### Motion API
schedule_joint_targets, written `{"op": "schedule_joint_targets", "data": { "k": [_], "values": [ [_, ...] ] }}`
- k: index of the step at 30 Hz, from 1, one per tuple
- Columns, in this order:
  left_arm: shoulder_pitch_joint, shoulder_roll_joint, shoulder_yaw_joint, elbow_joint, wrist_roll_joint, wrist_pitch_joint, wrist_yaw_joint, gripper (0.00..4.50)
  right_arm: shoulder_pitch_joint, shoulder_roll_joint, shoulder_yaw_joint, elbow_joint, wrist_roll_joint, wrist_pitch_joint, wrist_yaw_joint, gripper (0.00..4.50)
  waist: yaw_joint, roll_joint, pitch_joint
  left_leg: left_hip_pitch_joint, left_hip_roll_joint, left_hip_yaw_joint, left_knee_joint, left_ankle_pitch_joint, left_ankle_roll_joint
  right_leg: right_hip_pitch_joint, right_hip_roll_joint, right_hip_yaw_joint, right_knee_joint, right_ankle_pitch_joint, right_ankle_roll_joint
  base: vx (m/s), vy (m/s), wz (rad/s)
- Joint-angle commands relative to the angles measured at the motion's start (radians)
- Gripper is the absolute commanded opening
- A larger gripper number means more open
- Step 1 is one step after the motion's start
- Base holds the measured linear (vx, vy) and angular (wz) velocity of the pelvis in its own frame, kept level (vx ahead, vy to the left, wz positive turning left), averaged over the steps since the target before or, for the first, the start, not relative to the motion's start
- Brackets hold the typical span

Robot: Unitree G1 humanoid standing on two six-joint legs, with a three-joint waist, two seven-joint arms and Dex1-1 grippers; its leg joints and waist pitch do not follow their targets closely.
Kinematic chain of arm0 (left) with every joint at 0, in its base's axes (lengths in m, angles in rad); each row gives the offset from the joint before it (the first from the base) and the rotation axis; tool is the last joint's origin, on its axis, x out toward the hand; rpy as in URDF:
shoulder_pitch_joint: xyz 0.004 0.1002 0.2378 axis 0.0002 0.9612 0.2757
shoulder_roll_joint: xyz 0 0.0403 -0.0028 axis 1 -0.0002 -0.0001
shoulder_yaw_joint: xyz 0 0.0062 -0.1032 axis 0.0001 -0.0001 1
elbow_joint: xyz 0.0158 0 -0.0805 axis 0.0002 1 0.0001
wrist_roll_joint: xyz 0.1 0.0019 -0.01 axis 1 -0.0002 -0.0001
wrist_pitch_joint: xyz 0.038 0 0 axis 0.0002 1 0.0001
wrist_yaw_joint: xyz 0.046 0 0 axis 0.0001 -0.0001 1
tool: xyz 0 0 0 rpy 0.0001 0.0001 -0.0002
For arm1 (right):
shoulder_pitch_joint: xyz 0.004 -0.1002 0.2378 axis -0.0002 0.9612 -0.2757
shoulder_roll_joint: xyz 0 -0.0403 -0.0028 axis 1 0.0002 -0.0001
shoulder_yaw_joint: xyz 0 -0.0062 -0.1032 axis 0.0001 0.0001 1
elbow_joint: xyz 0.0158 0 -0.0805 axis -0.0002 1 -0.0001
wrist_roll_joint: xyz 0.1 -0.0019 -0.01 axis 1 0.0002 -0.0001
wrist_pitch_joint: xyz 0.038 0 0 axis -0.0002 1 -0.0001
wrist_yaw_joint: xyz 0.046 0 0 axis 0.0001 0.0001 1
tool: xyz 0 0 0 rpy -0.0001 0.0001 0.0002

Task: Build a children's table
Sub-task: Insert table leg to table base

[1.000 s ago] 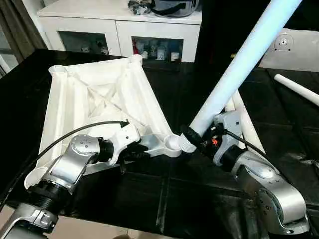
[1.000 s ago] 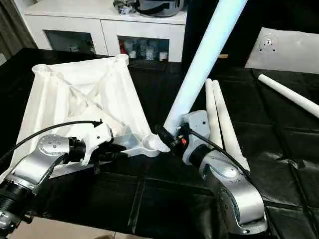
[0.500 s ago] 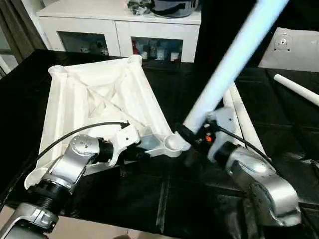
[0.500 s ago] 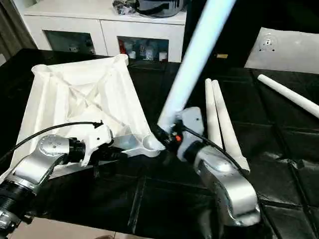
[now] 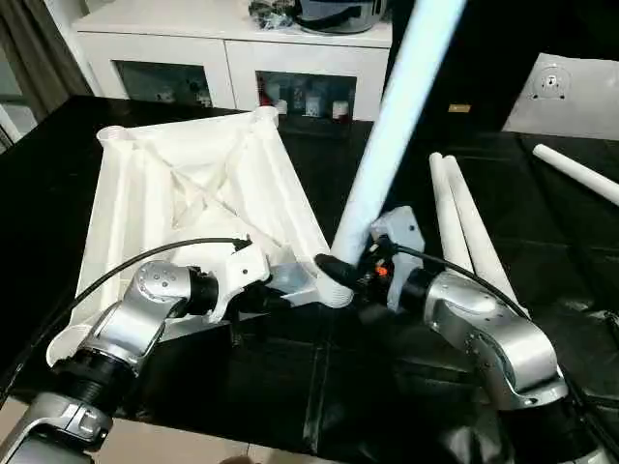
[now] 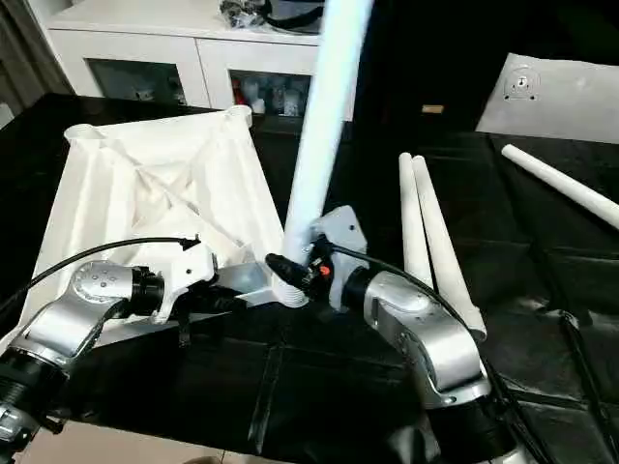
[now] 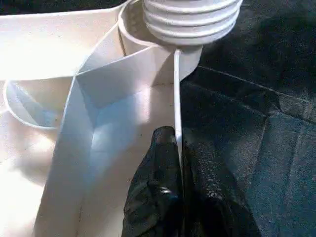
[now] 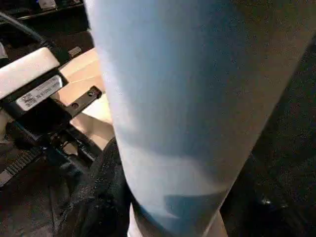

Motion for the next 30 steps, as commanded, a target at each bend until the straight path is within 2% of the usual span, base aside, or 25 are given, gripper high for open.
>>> {"op": "schedule_joint_targets", "data": {
  "k": [1, 7, 11, 12, 19, 23, 27, 29, 30],
  "values": [
    [-0.002, -0.003, 0.003, -0.009, -0.03, -0.019, -0.031, 0.0, -0.013, -0.003, 0.017, 0.045, -0.021, -0.002, 0.007, 1.9, 0.005, -0.004, -0.057, 0.006, 0.049, -0.006, -0.069, -0.052, 0.014, 0.051, -0.073, 0.038, -0.063, 0.083, -0.249, 0.0, 0.0, 0.0],
    [0.001, 0.0, 0.004, -0.017, -0.032, -0.019, -0.055, 0.0, -0.036, -0.015, 0.023, 0.089, -0.04, 0.006, 0.008, 1.9, 0.012, -0.006, -0.058, 0.005, 0.048, -0.004, -0.067, -0.028, 0.022, 0.053, -0.072, 0.038, -0.06, 0.117, -0.25, 0.0, 0.0, 0.0],
    [0.001, 0.0, 0.005, -0.023, -0.032, -0.017, -0.062, 0.0, -0.038, -0.027, 0.035, 0.099, -0.041, 0.013, 0.033, 1.9, 0.012, -0.007, -0.058, 0.005, 0.048, -0.004, -0.068, -0.042, 0.02, 0.053, -0.073, 0.038, -0.062, 0.086, -0.245, 0.0, 0.0, 0.0],
    [0.0, -0.001, 0.006, -0.023, -0.031, -0.016, -0.064, 0.0, -0.038, -0.029, 0.039, 0.101, -0.042, 0.015, 0.043, 1.9, 0.012, -0.01, -0.057, 0.005, 0.049, -0.004, -0.068, -0.042, 0.021, 0.053, -0.073, 0.038, -0.062, 0.08, -0.244, 0.0, 0.0, 0.0],
    [-0.001, 0.0, 0.009, -0.024, -0.022, -0.022, -0.065, 0.0, -0.03, -0.042, 0.064, 0.113, -0.048, 0.027, 0.067, 1.9, 0.014, -0.007, -0.058, 0.006, 0.049, -0.004, -0.068, -0.038, 0.025, 0.051, -0.073, 0.037, -0.062, 0.087, -0.245, 0.0, 0.0, 0.0],
    [-0.001, 0.001, 0.009, -0.029, -0.024, -0.022, -0.072, 0.0, -0.036, -0.034, 0.056, 0.148, -0.055, 0.025, 0.054, 1.9, 0.013, -0.008, -0.058, 0.006, 0.05, -0.004, -0.068, -0.043, 0.022, 0.051, -0.073, 0.037, -0.062, 0.079, -0.247, 0.0, 0.0, 0.0],
    [0.001, 0.001, 0.013, -0.036, -0.029, -0.02, -0.079, 0.0, -0.031, -0.018, 0.027, 0.193, -0.055, -0.001, 0.047, 1.9, 0.012, -0.004, -0.058, 0.007, 0.05, -0.004, -0.069, -0.059, 0.013, 0.05, -0.074, 0.037, -0.064, 0.069, -0.251, 0.0, 0.0, 0.0],
    [-0.001, -0.001, 0.016, -0.032, -0.029, -0.02, -0.075, 0.0, -0.02, -0.001, -0.004, 0.209, -0.029, -0.008, 0.045, 1.9, 0.012, -0.006, -0.058, 0.006, 0.05, -0.004, -0.069, -0.055, 0.014, 0.051, -0.073, 0.037, -0.063, 0.081, -0.251, 0.0, 0.0, 0.0],
    [-0.004, -0.003, 0.02, -0.029, -0.031, -0.02, -0.07, 0.0, -0.012, 0.007, -0.019, 0.216, -0.015, -0.012, 0.048, 1.9, 0.013, 0.001, -0.059, 0.007, 0.05, -0.005, -0.069, -0.059, 0.014, 0.05, -0.075, 0.037, -0.062, 0.082, -0.254, 0.0, 0.0, 0.0]
  ]
}}
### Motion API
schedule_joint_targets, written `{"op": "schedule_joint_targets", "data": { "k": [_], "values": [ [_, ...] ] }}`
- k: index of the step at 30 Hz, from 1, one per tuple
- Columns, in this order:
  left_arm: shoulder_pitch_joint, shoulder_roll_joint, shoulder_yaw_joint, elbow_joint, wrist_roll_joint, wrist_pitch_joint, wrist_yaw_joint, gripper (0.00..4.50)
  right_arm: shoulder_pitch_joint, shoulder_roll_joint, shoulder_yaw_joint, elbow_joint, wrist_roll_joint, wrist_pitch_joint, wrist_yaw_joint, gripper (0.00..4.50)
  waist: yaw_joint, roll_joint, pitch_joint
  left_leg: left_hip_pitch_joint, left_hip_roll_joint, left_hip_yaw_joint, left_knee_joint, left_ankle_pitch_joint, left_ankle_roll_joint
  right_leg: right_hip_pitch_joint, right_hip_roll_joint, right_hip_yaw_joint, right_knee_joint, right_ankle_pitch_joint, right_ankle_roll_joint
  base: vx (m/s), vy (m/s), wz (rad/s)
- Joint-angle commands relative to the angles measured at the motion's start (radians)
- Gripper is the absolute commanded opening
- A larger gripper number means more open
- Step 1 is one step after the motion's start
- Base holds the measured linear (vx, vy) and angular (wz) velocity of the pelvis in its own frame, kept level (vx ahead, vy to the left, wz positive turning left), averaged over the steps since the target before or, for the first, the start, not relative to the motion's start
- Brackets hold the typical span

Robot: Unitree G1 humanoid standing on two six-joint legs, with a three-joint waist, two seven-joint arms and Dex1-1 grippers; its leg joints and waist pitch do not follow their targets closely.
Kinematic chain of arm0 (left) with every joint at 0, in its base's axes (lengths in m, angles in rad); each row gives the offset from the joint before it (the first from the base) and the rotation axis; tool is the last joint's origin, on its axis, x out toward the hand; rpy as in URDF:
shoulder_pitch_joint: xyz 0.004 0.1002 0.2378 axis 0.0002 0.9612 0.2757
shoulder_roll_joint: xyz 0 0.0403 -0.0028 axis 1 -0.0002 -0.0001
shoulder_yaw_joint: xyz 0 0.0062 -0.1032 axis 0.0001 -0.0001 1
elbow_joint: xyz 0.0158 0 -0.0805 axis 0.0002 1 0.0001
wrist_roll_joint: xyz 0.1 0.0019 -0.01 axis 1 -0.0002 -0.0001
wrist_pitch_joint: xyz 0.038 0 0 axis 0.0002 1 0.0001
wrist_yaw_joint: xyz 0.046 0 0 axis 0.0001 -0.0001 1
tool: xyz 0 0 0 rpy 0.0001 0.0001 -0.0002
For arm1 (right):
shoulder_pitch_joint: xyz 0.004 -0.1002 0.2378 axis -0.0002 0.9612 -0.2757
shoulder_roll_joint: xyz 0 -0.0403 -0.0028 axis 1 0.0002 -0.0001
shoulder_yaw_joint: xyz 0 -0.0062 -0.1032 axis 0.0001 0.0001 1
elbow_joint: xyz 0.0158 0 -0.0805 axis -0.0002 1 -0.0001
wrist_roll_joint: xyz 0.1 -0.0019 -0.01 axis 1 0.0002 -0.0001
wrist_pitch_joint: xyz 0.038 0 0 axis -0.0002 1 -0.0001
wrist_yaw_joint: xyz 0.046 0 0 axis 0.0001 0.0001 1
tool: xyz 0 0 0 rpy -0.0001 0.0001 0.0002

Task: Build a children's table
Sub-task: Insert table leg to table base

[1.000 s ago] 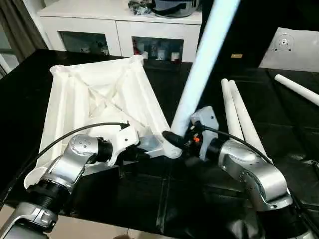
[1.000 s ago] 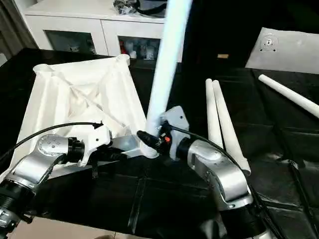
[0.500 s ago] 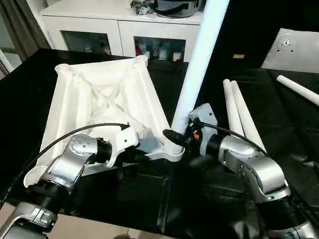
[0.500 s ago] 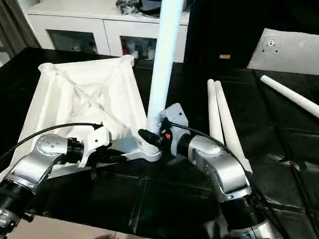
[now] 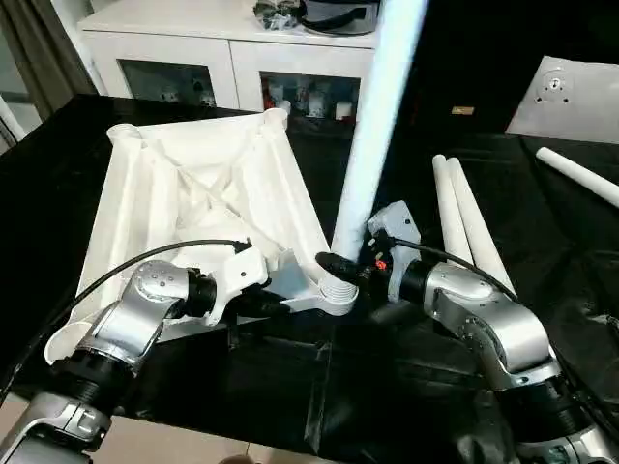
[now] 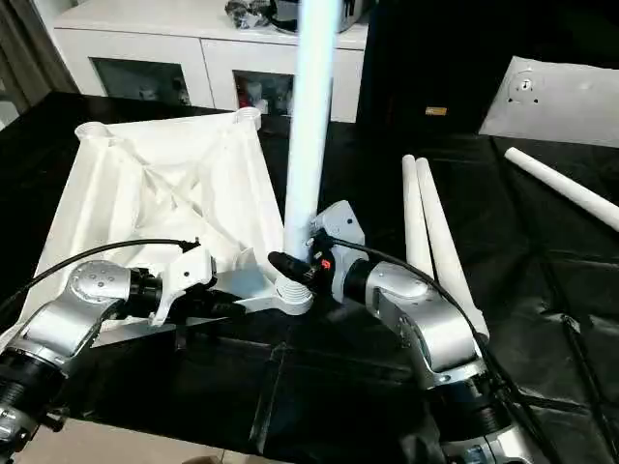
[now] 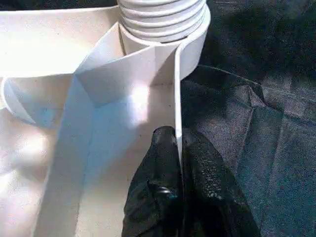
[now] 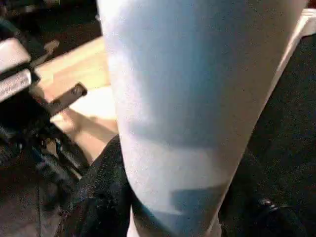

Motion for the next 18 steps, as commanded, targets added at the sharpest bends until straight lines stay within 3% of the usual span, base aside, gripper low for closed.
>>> {"op": "schedule_joint_targets", "data": {
  "k": [1, 8, 9, 12, 18],
  "values": [
    [-0.006, -0.009, 0.019, -0.027, -0.032, -0.019, -0.021, 0.0, 0.042, 0.001, -0.003, 0.077, 0.004, 0.026, -0.006, 1.9, 0.004, 0.001, -0.057, 0.007, 0.049, -0.006, -0.069, -0.065, 0.014, 0.05, -0.074, 0.037, -0.064, 0.082, -0.257, 0.0, 0.0, 0.0],
    [-0.016, -0.017, 0.03, -0.013, -0.033, -0.023, -0.004, 0.0, 0.136, 0.027, -0.046, 0.121, 0.035, -0.028, 0.01, 1.89, 0.008, 0.004, -0.057, 0.006, 0.05, -0.006, -0.07, -0.069, 0.02, 0.05, -0.075, 0.036, -0.065, 0.086, -0.26, 0.0, 0.0, 0.0],
    [-0.017, -0.016, 0.032, -0.012, -0.032, -0.023, -0.003, 0.0, 0.168, 0.031, -0.044, 0.121, 0.028, -0.063, 0.011, 1.89, 0.009, 0.007, -0.056, 0.007, 0.051, -0.006, -0.071, -0.077, 0.019, 0.049, -0.074, 0.036, -0.065, 0.077, -0.259, 0.0, 0.0, 0.0],
    [-0.017, -0.015, 0.032, -0.012, -0.031, -0.024, -0.003, 0.0, 0.187, 0.032, -0.041, 0.115, 0.026, -0.08, 0.012, 1.89, 0.008, 0.005, -0.056, 0.007, 0.051, -0.007, -0.073, -0.089, 0.017, 0.049, -0.074, 0.036, -0.068, 0.063, -0.256, 0.0, 0.0, 0.0],
    [-0.019, -0.014, 0.032, -0.009, -0.027, -0.026, -0.004, 0.0, 0.228, -0.002, 0.018, 0.077, -0.038, -0.158, 0.021, 1.89, 0.009, 0.007, -0.054, 0.007, 0.051, -0.007, -0.076, -0.105, 0.013, 0.047, -0.074, 0.036, -0.071, 0.03, -0.245, 0.0, 0.0, 0.0]
  ]
}}
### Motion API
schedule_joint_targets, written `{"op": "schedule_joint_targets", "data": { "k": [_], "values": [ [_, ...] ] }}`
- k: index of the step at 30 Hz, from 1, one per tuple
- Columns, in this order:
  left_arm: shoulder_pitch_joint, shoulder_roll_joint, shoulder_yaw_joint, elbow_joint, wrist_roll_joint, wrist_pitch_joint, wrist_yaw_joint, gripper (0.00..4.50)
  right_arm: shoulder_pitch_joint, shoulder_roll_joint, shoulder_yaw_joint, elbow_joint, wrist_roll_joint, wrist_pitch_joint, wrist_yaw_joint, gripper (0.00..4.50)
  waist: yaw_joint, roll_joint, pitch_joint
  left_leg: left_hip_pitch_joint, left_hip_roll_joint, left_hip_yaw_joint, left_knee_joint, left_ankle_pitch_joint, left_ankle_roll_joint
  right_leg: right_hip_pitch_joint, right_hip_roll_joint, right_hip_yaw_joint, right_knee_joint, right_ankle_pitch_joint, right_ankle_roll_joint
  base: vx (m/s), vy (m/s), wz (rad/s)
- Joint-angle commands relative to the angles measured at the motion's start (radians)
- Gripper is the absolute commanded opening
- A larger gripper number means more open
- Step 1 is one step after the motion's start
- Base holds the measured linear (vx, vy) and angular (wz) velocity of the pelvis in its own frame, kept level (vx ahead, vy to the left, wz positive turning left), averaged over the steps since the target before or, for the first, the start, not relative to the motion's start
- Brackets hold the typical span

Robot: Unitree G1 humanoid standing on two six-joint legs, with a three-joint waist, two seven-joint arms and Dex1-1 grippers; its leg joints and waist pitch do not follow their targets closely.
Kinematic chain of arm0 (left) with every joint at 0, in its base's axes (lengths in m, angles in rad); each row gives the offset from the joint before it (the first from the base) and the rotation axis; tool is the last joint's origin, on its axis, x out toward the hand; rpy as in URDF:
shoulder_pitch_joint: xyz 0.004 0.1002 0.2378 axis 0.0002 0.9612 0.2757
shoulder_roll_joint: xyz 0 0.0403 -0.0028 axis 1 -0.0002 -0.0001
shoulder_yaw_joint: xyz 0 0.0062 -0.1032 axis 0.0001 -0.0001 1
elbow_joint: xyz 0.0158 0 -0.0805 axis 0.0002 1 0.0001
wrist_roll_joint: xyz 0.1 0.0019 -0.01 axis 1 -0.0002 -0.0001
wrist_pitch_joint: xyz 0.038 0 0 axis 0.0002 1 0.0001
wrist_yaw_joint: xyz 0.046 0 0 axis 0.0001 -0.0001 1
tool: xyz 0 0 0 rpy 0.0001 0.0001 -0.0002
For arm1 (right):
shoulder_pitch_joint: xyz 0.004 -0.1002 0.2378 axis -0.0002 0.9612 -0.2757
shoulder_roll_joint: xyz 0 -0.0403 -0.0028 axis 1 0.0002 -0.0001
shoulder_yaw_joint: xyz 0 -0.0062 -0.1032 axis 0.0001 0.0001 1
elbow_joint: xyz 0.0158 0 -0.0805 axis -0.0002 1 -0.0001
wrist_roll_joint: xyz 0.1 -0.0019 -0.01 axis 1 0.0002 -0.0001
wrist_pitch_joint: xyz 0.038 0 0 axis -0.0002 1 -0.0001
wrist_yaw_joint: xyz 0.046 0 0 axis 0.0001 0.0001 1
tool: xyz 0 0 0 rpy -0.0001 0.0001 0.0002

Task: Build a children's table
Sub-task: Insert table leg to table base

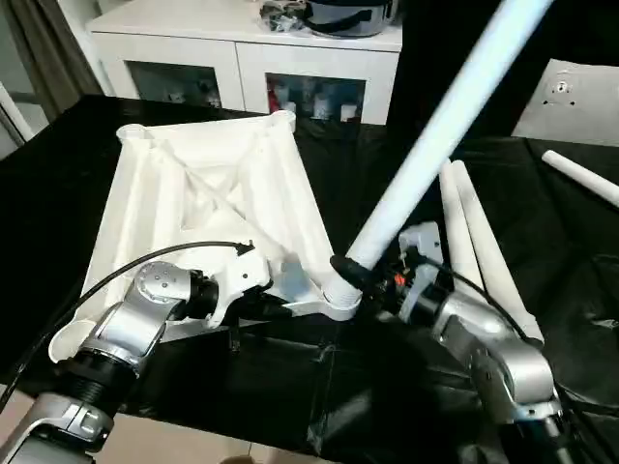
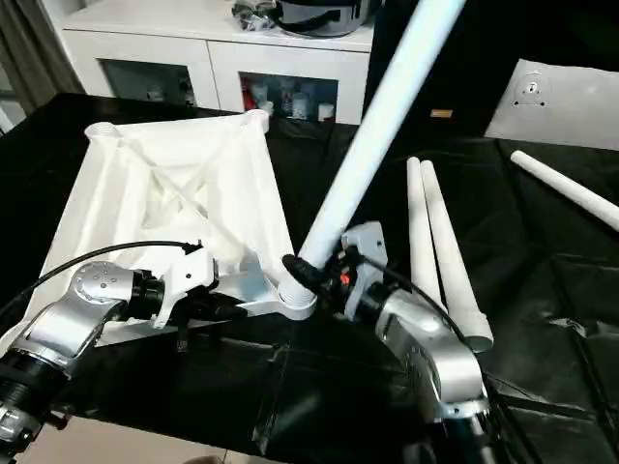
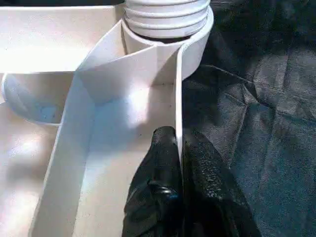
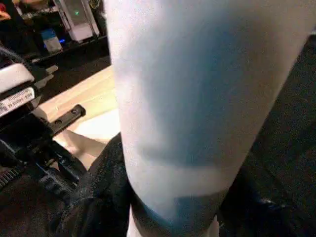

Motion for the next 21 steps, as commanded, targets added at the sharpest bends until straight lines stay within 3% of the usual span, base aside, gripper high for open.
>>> {"op": "schedule_joint_targets", "data": {
  "k": [1, 2, 4, 6, 7, 9, 10, 16, 21],
  "values": [
    [-0.02, -0.003, 0.032, -0.016, -0.026, -0.025, 0.01, 0.0, 0.066, -0.041, 0.074, 0.07, -0.09, 0.035, 0.008, 1.89, 0.002, 0.003, -0.051, 0.006, 0.051, -0.008, -0.075, -0.103, 0.012, 0.046, -0.073, 0.036, -0.07, 0.032, -0.243, 0.0, 0.0, 0.0],
    [-0.02, -0.003, 0.031, -0.016, -0.025, -0.026, 0.01, 0.0, 0.065, -0.045, 0.081, 0.069, -0.098, 0.029, 0.01, 1.89, 0.001, 0.0, -0.051, 0.005, 0.051, -0.008, -0.075, -0.101, 0.014, 0.047, -0.074, 0.037, -0.069, 0.034, -0.242, 0.0, 0.0, 0.0],
    [-0.022, 0.005, 0.018, -0.012, -0.012, -0.034, -0.004, 0.0, 0.038, -0.09, 0.159, 0.079, -0.158, -0.002, 0.068, 1.89, 0.001, -0.002, -0.049, 0.005, 0.05, -0.007, -0.075, -0.108, 0.016, 0.047, -0.073, 0.036, -0.072, 0.016, -0.234, 0.0, 0.0, 0.0],
    [-0.022, 0.007, 0.015, -0.012, -0.009, -0.036, -0.007, 0.0, 0.029, -0.103, 0.181, 0.083, -0.171, -0.006, 0.089, 1.89, -0.001, 0.001, -0.047, 0.006, 0.051, -0.007, -0.077, -0.129, 0.014, 0.043, -0.074, 0.038, -0.076, -0.015, -0.233, 0.0, 0.0, 0.0],
    [-0.022, 0.009, 0.012, -0.013, -0.006, -0.038, -0.011, 0.0, 0.022, -0.112, 0.196, 0.086, -0.177, -0.006, 0.106, 1.89, -0.001, -0.007, -0.047, 0.006, 0.052, -0.008, -0.079, -0.142, 0.013, 0.045, -0.075, 0.038, -0.076, -0.038, -0.231, 0.0, 0.0, 0.0],
    [-0.02, 0.014, 0.005, -0.016, -0.001, -0.04, -0.021, 0.0, 0.012, -0.125, 0.219, 0.094, -0.188, -0.016, 0.135, 1.89, -0.002, -0.006, -0.047, 0.008, 0.053, -0.008, -0.079, -0.142, 0.014, 0.044, -0.075, 0.039, -0.077, -0.04, -0.231, 0.0, 0.0, 0.0],
    [-0.019, 0.017, 0.0, -0.017, 0.004, -0.044, -0.027, 0.0, 0.004, -0.128, 0.227, 0.102, -0.189, -0.019, 0.151, 1.89, -0.003, -0.013, -0.046, 0.007, 0.053, -0.007, -0.079, -0.14, 0.017, 0.045, -0.075, 0.04, -0.077, -0.031, -0.231, 0.0, 0.0, 0.0],
    [-0.025, 0.032, -0.025, -0.023, 0.013, -0.064, -0.072, 0.0, -0.017, -0.135, 0.249, 0.129, -0.172, -0.027, 0.221, 1.89, -0.004, -0.014, -0.051, 0.012, 0.054, -0.008, -0.08, -0.134, 0.022, 0.045, -0.073, 0.037, -0.072, 0.031, -0.242, 0.0, 0.0, 0.0],
    [-0.062, 0.034, -0.059, -0.006, 0.029, -0.099, -0.127, 0.0, -0.03, -0.135, 0.263, 0.147, -0.154, -0.031, 0.285, 1.89, -0.006, -0.019, -0.043, 0.02, 0.057, -0.009, -0.092, -0.238, 0.005, 0.04, -0.074, 0.039, -0.086, -0.098, -0.234, 0.0, 0.0, 0.0]
  ]
}}
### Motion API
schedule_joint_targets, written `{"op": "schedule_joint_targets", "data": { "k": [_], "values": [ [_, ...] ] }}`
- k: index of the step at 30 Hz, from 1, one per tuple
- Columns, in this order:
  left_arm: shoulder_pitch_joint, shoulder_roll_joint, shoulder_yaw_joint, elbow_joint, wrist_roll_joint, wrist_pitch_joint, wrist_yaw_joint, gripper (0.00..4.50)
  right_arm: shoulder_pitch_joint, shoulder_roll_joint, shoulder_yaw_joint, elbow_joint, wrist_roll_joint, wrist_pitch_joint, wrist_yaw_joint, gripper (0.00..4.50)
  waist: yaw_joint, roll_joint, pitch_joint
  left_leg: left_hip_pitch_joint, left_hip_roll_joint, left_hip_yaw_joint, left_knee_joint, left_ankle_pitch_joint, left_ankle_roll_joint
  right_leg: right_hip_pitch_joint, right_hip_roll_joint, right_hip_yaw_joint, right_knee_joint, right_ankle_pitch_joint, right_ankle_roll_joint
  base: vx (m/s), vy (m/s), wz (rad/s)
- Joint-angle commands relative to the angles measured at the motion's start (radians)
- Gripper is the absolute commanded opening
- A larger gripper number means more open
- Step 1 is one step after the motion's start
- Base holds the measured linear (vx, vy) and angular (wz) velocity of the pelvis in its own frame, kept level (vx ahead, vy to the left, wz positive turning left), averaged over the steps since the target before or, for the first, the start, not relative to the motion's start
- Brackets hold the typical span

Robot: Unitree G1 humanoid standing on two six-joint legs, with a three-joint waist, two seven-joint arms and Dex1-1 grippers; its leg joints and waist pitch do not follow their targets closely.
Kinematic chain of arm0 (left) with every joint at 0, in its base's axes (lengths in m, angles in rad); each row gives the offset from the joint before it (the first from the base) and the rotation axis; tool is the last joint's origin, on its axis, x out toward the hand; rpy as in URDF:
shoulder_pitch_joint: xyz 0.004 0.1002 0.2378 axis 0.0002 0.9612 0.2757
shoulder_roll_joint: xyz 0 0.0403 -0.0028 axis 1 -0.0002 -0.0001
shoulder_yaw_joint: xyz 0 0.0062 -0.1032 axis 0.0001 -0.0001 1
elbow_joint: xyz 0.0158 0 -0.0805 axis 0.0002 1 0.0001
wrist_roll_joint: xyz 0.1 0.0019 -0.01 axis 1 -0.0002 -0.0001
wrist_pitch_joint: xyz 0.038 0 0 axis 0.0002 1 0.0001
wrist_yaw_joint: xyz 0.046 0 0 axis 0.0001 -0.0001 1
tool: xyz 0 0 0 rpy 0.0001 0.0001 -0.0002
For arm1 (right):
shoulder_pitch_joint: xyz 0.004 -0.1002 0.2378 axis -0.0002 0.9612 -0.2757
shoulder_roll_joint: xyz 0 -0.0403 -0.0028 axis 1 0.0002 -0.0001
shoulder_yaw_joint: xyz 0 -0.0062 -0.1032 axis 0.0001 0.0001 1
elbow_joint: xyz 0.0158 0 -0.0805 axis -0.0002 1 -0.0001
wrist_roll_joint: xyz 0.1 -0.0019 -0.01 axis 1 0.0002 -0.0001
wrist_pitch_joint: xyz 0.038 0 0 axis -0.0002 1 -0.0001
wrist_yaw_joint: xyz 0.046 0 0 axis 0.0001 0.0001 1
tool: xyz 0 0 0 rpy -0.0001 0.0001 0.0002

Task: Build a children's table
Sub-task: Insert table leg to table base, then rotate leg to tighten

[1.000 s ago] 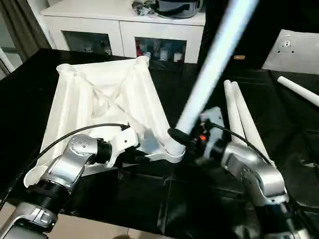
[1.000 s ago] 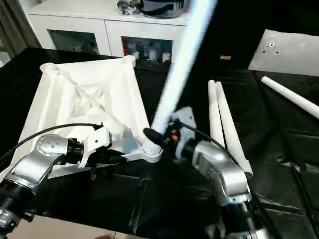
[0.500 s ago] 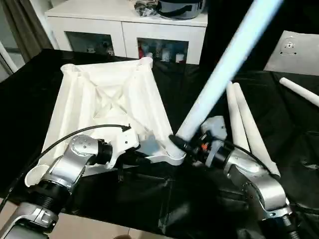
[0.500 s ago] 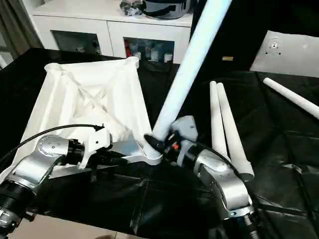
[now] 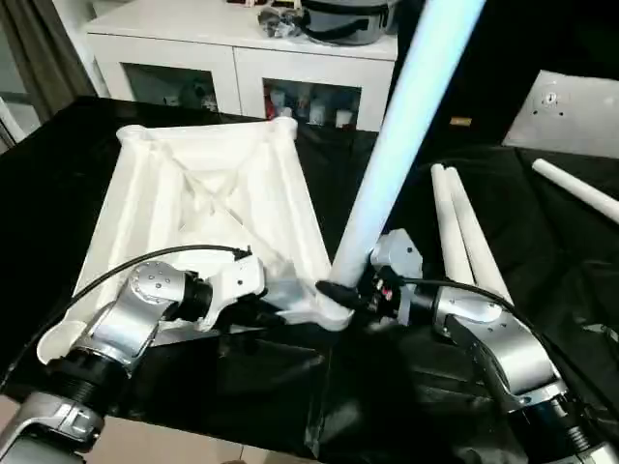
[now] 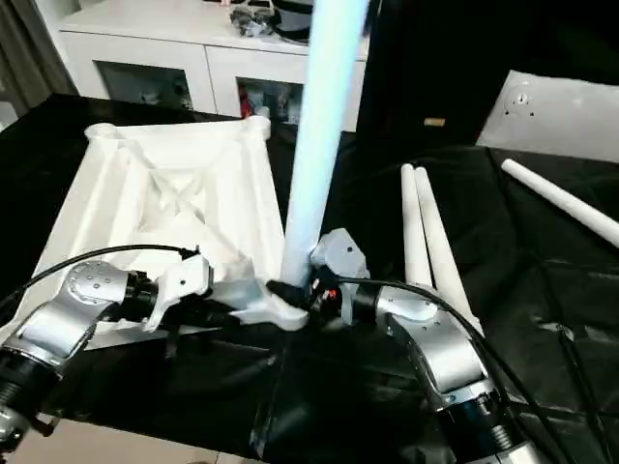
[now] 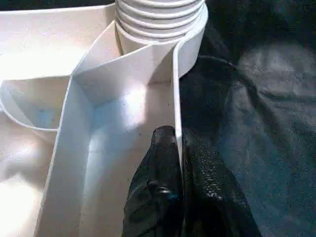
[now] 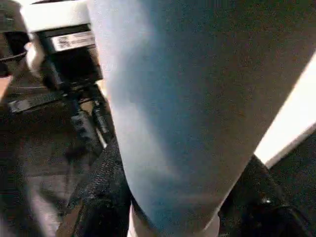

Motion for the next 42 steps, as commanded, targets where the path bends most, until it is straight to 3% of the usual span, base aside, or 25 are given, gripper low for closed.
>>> {"op": "schedule_joint_targets", "data": {
  "k": [1, 5, 6, 7, 10, 18, 23, 24, 25, 27, 28, 32, 35, 36, 39, 42],
  "values": [
    [-0.063, -0.013, -0.033, -0.015, 0.009, -0.052, -0.052, 0.0, 0.052, -0.007, 0.124, 0.111, -0.021, 0.066, 0.076, 1.89, -0.001, 0.011, -0.029, 0.008, 0.057, -0.011, -0.088, -0.251, 0.0, 0.028, -0.076, 0.041, -0.082, -0.127, -0.231, 0.0, 0.0, 0.0],
    [-0.084, -0.018, -0.041, 0.003, 0.017, -0.065, -0.062, 0.0, 0.055, -0.013, 0.137, 0.104, -0.021, 0.066, 0.101, 1.89, 0.001, 0.011, -0.029, 0.008, 0.06, -0.013, -0.092, -0.275, -0.015, 0.028, -0.08, 0.042, -0.085, -0.168, -0.222, 0.0, 0.0, 0.0],
    [-0.097, -0.02, -0.045, 0.018, 0.025, -0.074, -0.063, 0.0, 0.06, -0.015, 0.144, 0.096, -0.023, 0.067, 0.111, 1.89, 0.002, 0.01, -0.03, 0.007, 0.059, -0.013, -0.091, -0.258, -0.012, 0.028, -0.079, 0.042, -0.085, -0.142, -0.224, 0.0, 0.0, 0.0],
    [-0.114, -0.022, -0.045, 0.041, 0.036, -0.085, -0.057, 0.0, 0.067, -0.017, 0.154, 0.084, -0.026, 0.068, 0.12, 1.89, 0.004, 0.017, -0.032, 0.008, 0.059, -0.013, -0.09, -0.244, -0.012, 0.028, -0.078, 0.041, -0.082, -0.112, -0.227, 0.0, 0.0, 0.0],
    [-0.129, -0.024, -0.041, 0.066, 0.042, -0.093, -0.053, 0.0, 0.073, -0.013, 0.161, 0.077, -0.031, 0.066, 0.127, 1.89, 0.004, 0.013, -0.033, 0.004, 0.058, -0.012, -0.089, -0.221, -0.008, 0.032, -0.078, 0.04, -0.079, -0.052, -0.235, 0.0, 0.0, 0.0],
    [-0.1, -0.007, -0.004, 0.064, 0.039, -0.069, -0.006, 0.0, 0.076, 0.047, 0.131, 0.113, -0.053, 0.029, 0.048, 1.89, 0.002, 0.016, -0.03, 0.005, 0.06, -0.013, -0.095, -0.246, -0.015, 0.03, -0.08, 0.04, -0.083, -0.095, -0.237, 0.0, 0.0, 0.0],
    [-0.024, -0.007, 0.046, -0.033, 0.03, 0.02, 0.086, 0.0, 0.067, 0.103, 0.074, 0.154, -0.069, -0.005, -0.064, 1.89, -0.002, 0.014, -0.024, 0.006, 0.063, -0.016, -0.103, -0.321, -0.034, 0.022, -0.085, 0.044, -0.091, -0.247, -0.213, 0.0, 0.0, 0.0],
    [0.022, -0.016, 0.078, -0.107, 0.014, 0.107, 0.137, 0.0, 0.062, 0.123, 0.052, 0.166, -0.075, -0.011, -0.105, 1.89, -0.01, 0.015, -0.017, 0.004, 0.064, -0.02, -0.108, -0.356, -0.041, 0.018, -0.087, 0.045, -0.098, -0.316, -0.199, 0.0, 0.0, 0.0],
    [0.026, -0.017, 0.08, -0.114, 0.012, 0.113, 0.141, 0.0, 0.061, 0.125, 0.05, 0.167, -0.076, -0.012, -0.109, 1.89, -0.013, 0.015, -0.017, 0.003, 0.064, -0.021, -0.11, -0.366, -0.043, 0.018, -0.086, 0.045, -0.099, -0.334, -0.195, 0.0, 0.0, 0.0],
    [0.091, -0.036, 0.112, -0.218, -0.003, 0.199, 0.2, 0.0, 0.048, 0.153, 0.019, 0.191, -0.082, -0.022, -0.167, 1.89, -0.025, 0.004, -0.014, -0.001, 0.062, -0.023, -0.112, -0.372, -0.041, 0.016, -0.083, 0.044, -0.102, -0.37, -0.182, 0.0, 0.0, 0.0],
    [0.108, -0.042, 0.119, -0.245, -0.003, 0.222, 0.216, 0.0, 0.043, 0.16, 0.012, 0.2, -0.084, -0.028, -0.181, 1.89, -0.027, 0.01, -0.015, -0.001, 0.061, -0.024, -0.111, -0.369, -0.038, 0.015, -0.083, 0.045, -0.104, -0.381, -0.176, 0.0, 0.0, 0.0],
    [0.18, -0.109, 0.148, -0.379, 0.023, 0.365, 0.337, 0.0, 0.007, 0.205, -0.032, 0.264, -0.092, -0.049, -0.276, 1.89, -0.03, 0.006, -0.017, 0.002, 0.059, -0.017, -0.106, -0.343, -0.024, 0.009, -0.078, 0.047, -0.107, -0.345, -0.185, 0.0, 0.0, 0.0],
    [0.216, -0.168, 0.141, -0.475, 0.026, 0.46, 0.393, 0.0, -0.023, 0.224, -0.047, 0.319, -0.108, -0.058, -0.332, 1.89, -0.03, 0.004, -0.024, -0.007, 0.058, -0.014, -0.102, -0.265, -0.012, 0.018, -0.075, 0.045, -0.098, -0.226, -0.202, 0.0, 0.0, 0.0],
    [0.231, -0.193, 0.122, -0.519, 0.022, 0.498, 0.404, 0.0, -0.037, 0.234, -0.054, 0.339, -0.109, -0.054, -0.35, 1.89, -0.029, -0.001, -0.026, -0.009, 0.059, -0.011, -0.099, -0.222, -0.002, 0.021, -0.075, 0.045, -0.093, -0.172, -0.208, 0.0, 0.0, 0.0],
    [0.246, -0.229, 0.079, -0.56, 0.033, 0.534, 0.431, 0.0, -0.057, 0.262, -0.075, 0.36, -0.098, -0.034, -0.379, 1.89, -0.026, -0.003, -0.029, -0.011, 0.054, -0.006, -0.093, -0.148, 0.026, 0.027, -0.07, 0.041, -0.09, -0.071, -0.217, 0.0, 0.0, 0.0],
    [0.244, -0.235, 0.058, -0.568, 0.052, 0.553, 0.455, 0.0, -0.063, 0.277, -0.082, 0.371, -0.095, -0.025, -0.392, 1.89, -0.025, -0.005, -0.028, -0.01, 0.053, -0.004, -0.093, -0.139, 0.035, 0.027, -0.069, 0.039, -0.09, -0.058, -0.214, 0.0, 0.0, 0.0]
  ]
}}
